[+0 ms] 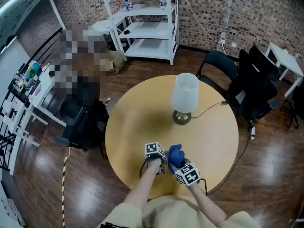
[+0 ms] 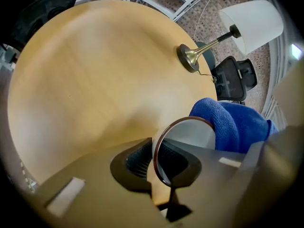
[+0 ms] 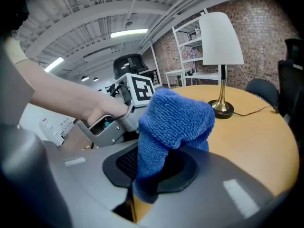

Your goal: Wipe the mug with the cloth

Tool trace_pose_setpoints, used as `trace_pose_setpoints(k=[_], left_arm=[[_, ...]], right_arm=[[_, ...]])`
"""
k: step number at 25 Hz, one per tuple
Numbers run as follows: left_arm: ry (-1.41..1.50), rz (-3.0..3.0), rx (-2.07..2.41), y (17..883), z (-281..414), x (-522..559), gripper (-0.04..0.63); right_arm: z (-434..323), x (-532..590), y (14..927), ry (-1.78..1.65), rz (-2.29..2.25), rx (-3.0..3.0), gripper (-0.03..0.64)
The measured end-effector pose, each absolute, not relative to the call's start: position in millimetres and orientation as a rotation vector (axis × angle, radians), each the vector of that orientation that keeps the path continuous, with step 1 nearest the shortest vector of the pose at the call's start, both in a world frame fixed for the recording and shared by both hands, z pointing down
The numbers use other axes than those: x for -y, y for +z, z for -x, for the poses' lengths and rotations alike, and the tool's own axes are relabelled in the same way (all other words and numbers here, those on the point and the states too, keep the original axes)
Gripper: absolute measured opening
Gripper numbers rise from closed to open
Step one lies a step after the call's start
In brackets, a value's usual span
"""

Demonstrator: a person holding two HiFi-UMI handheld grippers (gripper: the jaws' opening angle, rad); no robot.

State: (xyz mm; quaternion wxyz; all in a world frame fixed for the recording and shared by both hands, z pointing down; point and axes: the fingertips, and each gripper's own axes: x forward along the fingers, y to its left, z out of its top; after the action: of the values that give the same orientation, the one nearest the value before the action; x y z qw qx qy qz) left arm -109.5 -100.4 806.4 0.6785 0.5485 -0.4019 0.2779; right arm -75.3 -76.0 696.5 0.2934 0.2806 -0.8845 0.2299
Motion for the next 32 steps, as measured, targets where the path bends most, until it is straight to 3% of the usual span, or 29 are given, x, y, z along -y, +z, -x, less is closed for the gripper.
trace_pose_setpoints(k=[15, 32], left_arm=[[0.642, -1.253, 0.871, 804.6, 110.8, 99.2, 0.026], [0.721, -1.285, 0.869, 807.5, 128.5, 97.4, 0.029]], right_arm=[[40.1, 71.5, 709.0, 0.564, -0.867, 2.300, 0.067], [46.4, 71.9, 767.7, 0.991, -0.711, 2.454, 0.061]])
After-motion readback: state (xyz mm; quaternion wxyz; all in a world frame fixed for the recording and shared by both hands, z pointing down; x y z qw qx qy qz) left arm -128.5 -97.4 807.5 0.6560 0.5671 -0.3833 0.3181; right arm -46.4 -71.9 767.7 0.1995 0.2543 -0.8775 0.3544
